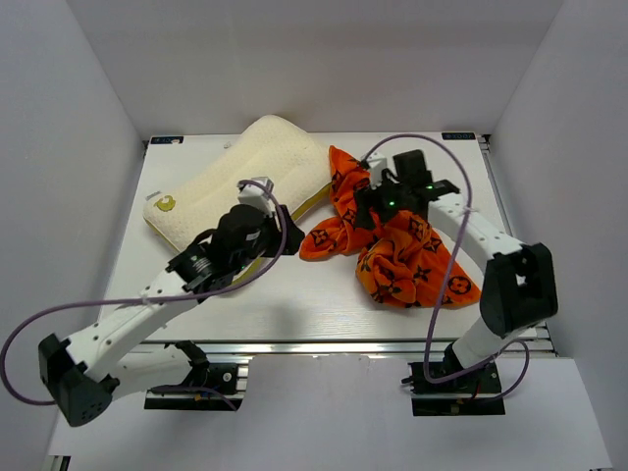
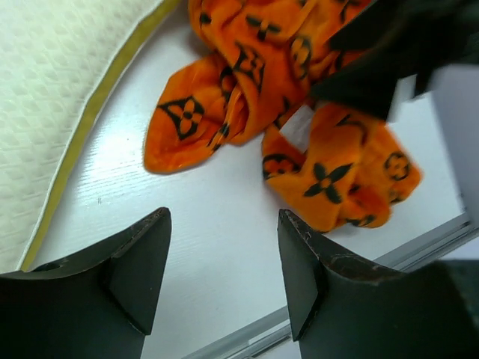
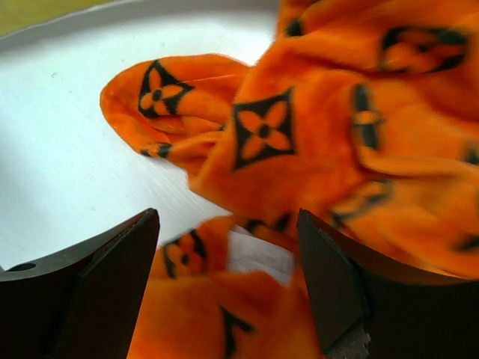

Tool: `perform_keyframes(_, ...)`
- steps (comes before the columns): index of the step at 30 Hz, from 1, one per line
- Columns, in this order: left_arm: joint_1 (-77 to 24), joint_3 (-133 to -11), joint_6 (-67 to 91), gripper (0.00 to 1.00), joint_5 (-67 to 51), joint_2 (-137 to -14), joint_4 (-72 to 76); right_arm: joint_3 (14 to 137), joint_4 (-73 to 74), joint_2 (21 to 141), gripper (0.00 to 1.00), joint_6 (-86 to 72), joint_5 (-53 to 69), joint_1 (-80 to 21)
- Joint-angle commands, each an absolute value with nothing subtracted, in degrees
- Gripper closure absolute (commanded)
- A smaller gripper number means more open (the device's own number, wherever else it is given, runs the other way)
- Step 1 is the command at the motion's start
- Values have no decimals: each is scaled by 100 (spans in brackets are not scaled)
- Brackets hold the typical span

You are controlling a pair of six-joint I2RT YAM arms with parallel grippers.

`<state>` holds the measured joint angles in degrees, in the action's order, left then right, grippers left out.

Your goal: Put the pillow into the pillowcase

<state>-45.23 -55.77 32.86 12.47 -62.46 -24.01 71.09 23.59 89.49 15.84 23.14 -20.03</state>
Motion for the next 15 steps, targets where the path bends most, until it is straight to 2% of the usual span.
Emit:
perform_keyframes(1, -4526, -5424, 3770, 31, 1556, -5688, -2680, 7523, 1986, 9271, 21, 522, 1470, -2565)
perform_keyframes(4, -4526, -5248, 3990, 31, 1617, -5301, -2882, 7602, 1724, 9746, 18, 90, 950, -2830)
perform_keyframes(10, -4526, -5150, 4131, 31, 1714, -4861, -3252, 8076, 1415, 10764, 18, -237, 71, -2839)
perform_keyframes(14, -4526, -5089, 4157, 31, 1644, -4834, -3147, 8376, 1397, 11162, 24, -202, -298, -2848)
perform_keyframes(15, -4526, -5080, 4157, 31, 1591, -4869, -3112, 8419, 1380, 11214, 30, -193, -316, -2848)
